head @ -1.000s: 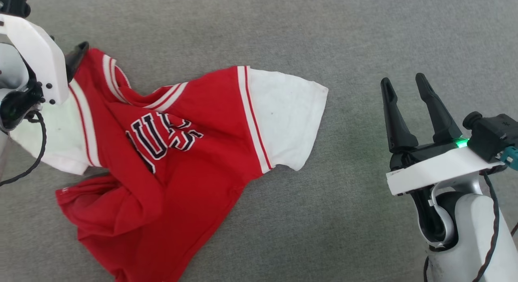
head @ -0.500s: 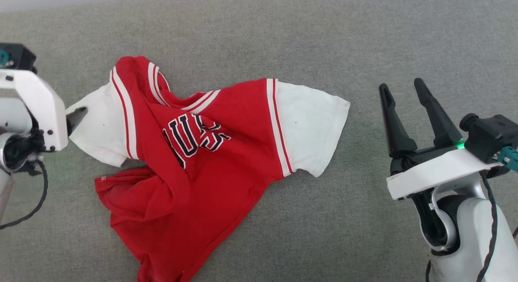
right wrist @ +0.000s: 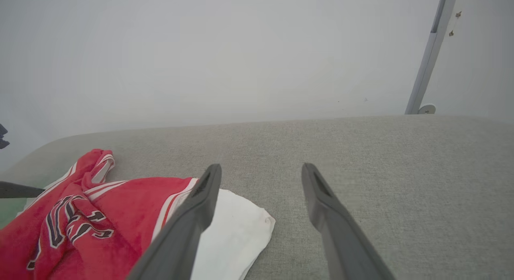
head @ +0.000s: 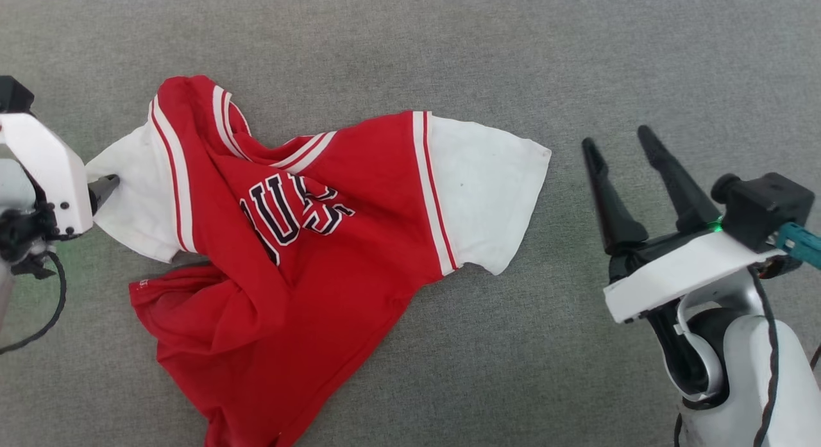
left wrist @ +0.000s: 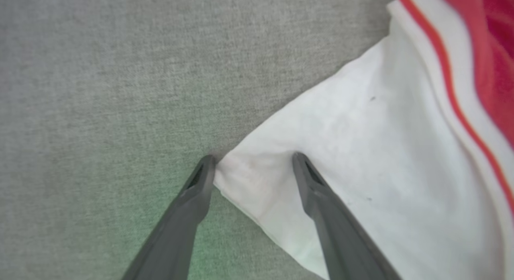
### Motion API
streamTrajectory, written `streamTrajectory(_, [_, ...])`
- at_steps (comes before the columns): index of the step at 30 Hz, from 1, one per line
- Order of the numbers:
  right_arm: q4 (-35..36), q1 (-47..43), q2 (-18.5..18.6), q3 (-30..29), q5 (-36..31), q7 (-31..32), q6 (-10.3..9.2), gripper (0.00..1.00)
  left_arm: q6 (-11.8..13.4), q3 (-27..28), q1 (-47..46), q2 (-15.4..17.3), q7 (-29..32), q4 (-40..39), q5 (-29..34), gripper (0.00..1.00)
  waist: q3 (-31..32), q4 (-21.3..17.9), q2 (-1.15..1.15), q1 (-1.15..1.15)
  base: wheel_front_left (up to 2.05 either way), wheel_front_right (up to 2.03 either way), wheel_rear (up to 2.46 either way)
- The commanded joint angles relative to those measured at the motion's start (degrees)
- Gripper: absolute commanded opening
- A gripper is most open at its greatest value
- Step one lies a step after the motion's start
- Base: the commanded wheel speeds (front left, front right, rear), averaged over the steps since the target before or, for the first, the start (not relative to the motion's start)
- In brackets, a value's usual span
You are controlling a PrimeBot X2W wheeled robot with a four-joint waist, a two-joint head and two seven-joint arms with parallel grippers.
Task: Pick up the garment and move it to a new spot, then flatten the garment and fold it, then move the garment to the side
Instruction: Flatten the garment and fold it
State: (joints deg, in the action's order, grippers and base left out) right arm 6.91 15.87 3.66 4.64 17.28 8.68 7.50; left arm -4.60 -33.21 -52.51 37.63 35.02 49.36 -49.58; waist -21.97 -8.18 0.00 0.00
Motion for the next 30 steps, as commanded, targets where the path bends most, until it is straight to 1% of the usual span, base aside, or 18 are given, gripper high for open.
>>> streamTrajectory(1, [0.2, 0.0, 0.5, 0.5, 0.5, 1.1, -0.02, 1.00, 0.0, -1.7, 2.3, -1.9, 2.1, 2.5, -0.1, 1.00, -0.2, 0.1, 0.00, 0.00, 0.00, 0.00, 0.00])
streamTrajectory(4, [0.0, 0.3, 1.2, 1.1, 1.1, 3.8, -0.02, 1.00, -0.1, -2.3, 2.4, -2.8, 4.2, 4.1, -0.4, 1.00, -0.5, 0.4, 0.00, 0.00, 0.00, 0.00, 0.00])
streamTrajectory(5, [-0.3, 0.6, 1.7, 1.6, 1.4, 5.6, -0.02, 1.00, -0.5, -2.7, 2.3, -3.5, 5.2, 4.5, -0.8, 0.44, -0.7, 0.6, 0.00, 0.00, 0.00, 0.00, 0.00])
streamTrajectory(6, [-0.5, 1.2, 2.1, 2.1, 1.7, 7.3, -0.02, 1.00, -0.7, -2.8, 2.4, -4.0, 6.4, 5.2, -1.3, 0.00, -0.8, 0.8, 0.00, 0.00, 0.00, 0.00, 0.00])
streamTrajectory(7, [-0.6, 1.9, 2.8, 2.5, 1.9, 9.0, -0.02, 1.00, -0.9, -2.7, 2.1, -4.5, 6.7, 5.3, -1.7, 0.00, -1.1, 1.1, 0.00, 0.00, 0.00, 0.00, 0.00])
streamTrajectory(12, [-3.4, 6.9, 6.0, 4.7, 3.2, 17.3, -0.02, 1.00, -2.1, -3.1, -1.2, -6.4, 4.4, 3.3, -1.9, 0.00, -2.5, 3.1, 0.00, 0.00, 0.00, 0.00, 0.00])
streamTrajectory(13, [-4.5, 8.0, 6.2, 4.7, 3.6, 18.6, -0.03, 1.00, -2.1, -3.3, -1.8, -6.7, 4.1, 3.0, -1.6, 0.00, -2.8, 3.6, 0.00, 0.00, 0.00, 0.00, 0.00])
streamTrajectory(15, [-6.7, 10.8, 7.9, 5.8, 3.1, 21.4, -0.02, 1.00, -2.4, -3.5, -2.9, -7.5, 3.7, 2.7, -1.7, 0.00, -3.3, 4.6, 0.00, 0.00, 0.00, 0.00, 0.00])
streamTrajectory(16, [-9.2, 13.6, 9.2, 6.6, 3.0, 23.9, -0.02, 1.00, -2.6, -3.8, -3.8, -8.1, 3.2, 2.4, -1.7, 0.00, -3.8, 5.7, 0.00, 0.00, 0.00, 0.00, 0.00])
streamTrajectory(19, [-13.7, 17.3, 10.9, 8.4, 3.0, 28.6, -0.02, 1.00, -2.5, -4.1, -4.9, -8.8, 2.5, 2.0, -1.7, 0.00, -4.3, 7.0, 0.00, 0.00, 0.00, 0.00, 0.00])
streamTrajectory(22, [-18.5, 19.7, 11.6, 9.8, 4.2, 34.4, -0.03, 1.00, -2.7, -4.6, -5.7, -9.4, 2.2, 1.8, -1.8, 0.00, -4.8, 8.2, 0.00, 0.00, 0.00, 0.00, 0.00])
streamTrajectory(26, [-24.8, 19.8, 12.2, 14.1, 7.0, 44.9, -0.01, 1.00, -2.8, -5.3, -6.3, -10.3, 1.8, 1.6, -2.1, 0.00, -5.4, 9.4, 0.00, 0.00, 0.00, 0.00, 0.00])
streamTrajectory(30, [-29.1, 17.7, 11.3, 18.8, 12.2, 56.5, 0.21, 1.00, -2.9, -5.8, -6.3, -11.1, 1.6, 1.8, -2.5, 0.00, -5.6, 10.0, 0.00, 0.00, 0.00, 0.00, 0.00])
